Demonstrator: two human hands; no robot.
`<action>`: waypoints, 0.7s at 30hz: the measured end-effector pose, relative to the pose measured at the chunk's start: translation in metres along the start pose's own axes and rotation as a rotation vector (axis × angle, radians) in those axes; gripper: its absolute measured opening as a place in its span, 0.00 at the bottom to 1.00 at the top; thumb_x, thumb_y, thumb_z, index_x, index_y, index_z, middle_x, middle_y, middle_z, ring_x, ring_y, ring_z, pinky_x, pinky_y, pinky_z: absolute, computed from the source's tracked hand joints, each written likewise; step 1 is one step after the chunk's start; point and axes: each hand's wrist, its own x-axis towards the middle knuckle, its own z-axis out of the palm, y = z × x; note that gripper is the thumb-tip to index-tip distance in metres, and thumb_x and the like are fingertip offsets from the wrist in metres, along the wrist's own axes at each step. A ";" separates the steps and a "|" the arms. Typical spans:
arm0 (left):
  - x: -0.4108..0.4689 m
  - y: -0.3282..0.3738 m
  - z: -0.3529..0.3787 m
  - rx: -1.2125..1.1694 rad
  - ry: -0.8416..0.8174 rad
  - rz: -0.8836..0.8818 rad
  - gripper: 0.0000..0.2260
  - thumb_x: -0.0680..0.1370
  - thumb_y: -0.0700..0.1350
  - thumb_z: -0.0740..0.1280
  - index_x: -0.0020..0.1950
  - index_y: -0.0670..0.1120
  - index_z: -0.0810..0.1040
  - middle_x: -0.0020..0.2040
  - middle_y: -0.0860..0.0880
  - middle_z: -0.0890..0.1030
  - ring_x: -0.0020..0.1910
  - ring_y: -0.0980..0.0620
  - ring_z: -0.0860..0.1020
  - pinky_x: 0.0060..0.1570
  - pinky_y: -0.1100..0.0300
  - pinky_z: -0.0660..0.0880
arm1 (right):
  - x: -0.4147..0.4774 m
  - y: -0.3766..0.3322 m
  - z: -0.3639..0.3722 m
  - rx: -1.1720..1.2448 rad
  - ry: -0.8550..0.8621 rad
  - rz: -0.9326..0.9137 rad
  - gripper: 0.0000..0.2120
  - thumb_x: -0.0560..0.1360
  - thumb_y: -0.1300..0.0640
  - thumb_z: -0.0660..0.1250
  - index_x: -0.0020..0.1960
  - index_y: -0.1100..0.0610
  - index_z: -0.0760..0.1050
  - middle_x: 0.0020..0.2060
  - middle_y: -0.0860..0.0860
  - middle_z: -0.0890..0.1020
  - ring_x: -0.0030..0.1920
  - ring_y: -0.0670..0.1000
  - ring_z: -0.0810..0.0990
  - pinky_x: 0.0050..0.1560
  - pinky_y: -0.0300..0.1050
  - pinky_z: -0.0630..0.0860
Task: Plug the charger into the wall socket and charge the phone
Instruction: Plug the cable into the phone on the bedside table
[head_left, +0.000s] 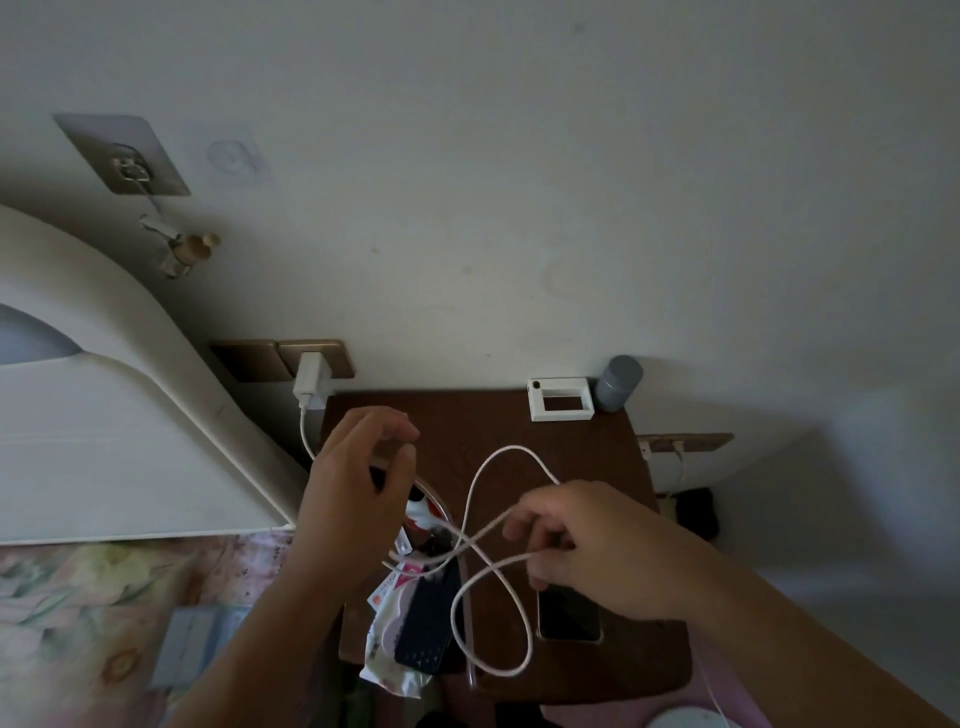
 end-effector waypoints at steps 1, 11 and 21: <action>0.000 0.001 -0.002 0.000 0.007 0.005 0.10 0.76 0.37 0.66 0.47 0.53 0.76 0.53 0.55 0.77 0.48 0.61 0.77 0.45 0.72 0.71 | -0.003 -0.007 0.000 -0.042 -0.037 -0.014 0.10 0.76 0.59 0.67 0.55 0.49 0.78 0.41 0.46 0.84 0.38 0.41 0.82 0.40 0.38 0.78; -0.004 0.016 -0.005 -0.103 -0.110 0.028 0.08 0.77 0.38 0.65 0.49 0.52 0.76 0.50 0.55 0.79 0.47 0.60 0.79 0.48 0.72 0.75 | -0.017 -0.015 0.038 -0.593 0.361 -0.416 0.17 0.71 0.51 0.69 0.32 0.49 0.61 0.29 0.45 0.71 0.35 0.48 0.71 0.42 0.44 0.70; -0.010 0.012 0.016 -0.117 -0.280 0.066 0.07 0.76 0.40 0.65 0.50 0.52 0.77 0.48 0.53 0.80 0.47 0.60 0.79 0.49 0.66 0.76 | -0.036 0.042 0.061 -0.104 0.506 0.174 0.26 0.74 0.31 0.37 0.41 0.45 0.66 0.25 0.46 0.72 0.27 0.46 0.75 0.33 0.49 0.78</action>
